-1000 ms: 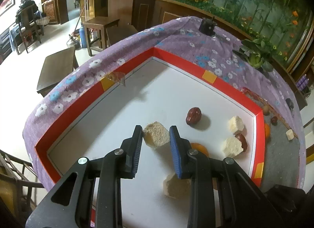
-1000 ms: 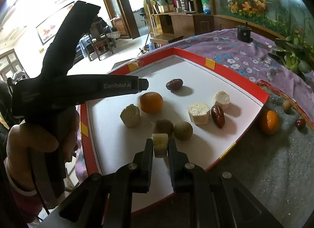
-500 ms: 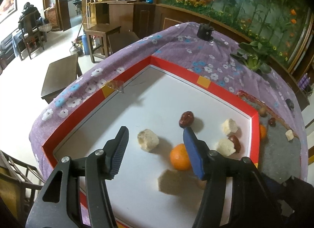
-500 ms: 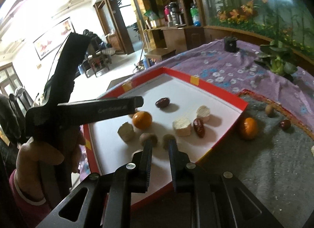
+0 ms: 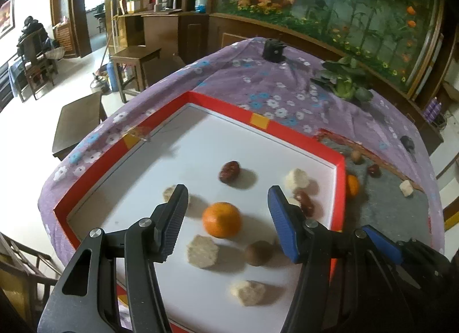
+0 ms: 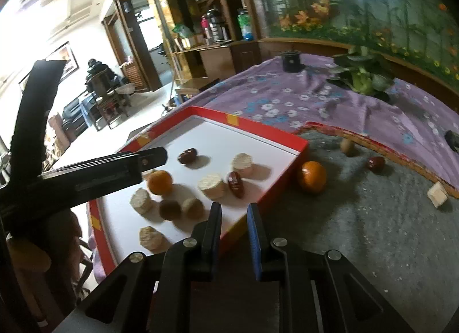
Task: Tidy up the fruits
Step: 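Move both open grippers back from the tray to the mat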
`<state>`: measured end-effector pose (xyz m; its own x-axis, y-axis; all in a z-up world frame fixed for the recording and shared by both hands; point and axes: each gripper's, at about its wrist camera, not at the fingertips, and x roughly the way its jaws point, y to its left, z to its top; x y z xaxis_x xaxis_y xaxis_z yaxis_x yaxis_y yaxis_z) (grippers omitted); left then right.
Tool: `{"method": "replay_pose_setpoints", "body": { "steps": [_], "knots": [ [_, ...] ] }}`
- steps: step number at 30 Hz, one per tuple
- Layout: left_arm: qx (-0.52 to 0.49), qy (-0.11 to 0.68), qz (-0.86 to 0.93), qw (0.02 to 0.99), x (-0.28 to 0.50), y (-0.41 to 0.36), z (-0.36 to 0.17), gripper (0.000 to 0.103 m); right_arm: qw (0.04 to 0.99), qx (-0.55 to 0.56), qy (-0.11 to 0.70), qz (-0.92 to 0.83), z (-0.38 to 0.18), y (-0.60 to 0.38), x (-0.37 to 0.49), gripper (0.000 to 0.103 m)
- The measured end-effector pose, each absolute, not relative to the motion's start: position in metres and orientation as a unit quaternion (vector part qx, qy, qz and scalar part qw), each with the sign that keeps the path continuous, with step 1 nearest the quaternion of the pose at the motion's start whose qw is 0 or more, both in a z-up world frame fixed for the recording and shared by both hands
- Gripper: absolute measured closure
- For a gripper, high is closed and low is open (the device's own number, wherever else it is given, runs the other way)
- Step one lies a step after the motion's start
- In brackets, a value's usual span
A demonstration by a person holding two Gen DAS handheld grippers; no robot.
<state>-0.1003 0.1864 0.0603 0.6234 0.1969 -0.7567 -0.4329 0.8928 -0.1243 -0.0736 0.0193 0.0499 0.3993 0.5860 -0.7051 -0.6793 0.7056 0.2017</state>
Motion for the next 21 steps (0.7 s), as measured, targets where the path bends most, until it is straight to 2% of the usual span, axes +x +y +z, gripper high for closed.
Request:
{"method": "replay_pose_setpoints", "body": {
  "steps": [21],
  "knots": [
    [-0.112,0.430,0.064,0.894,-0.048,0.090,0.066,0.045,0.864,-0.012,0.412,0.289,0.042,-0.090,-0.032,0.078]
  ]
}}
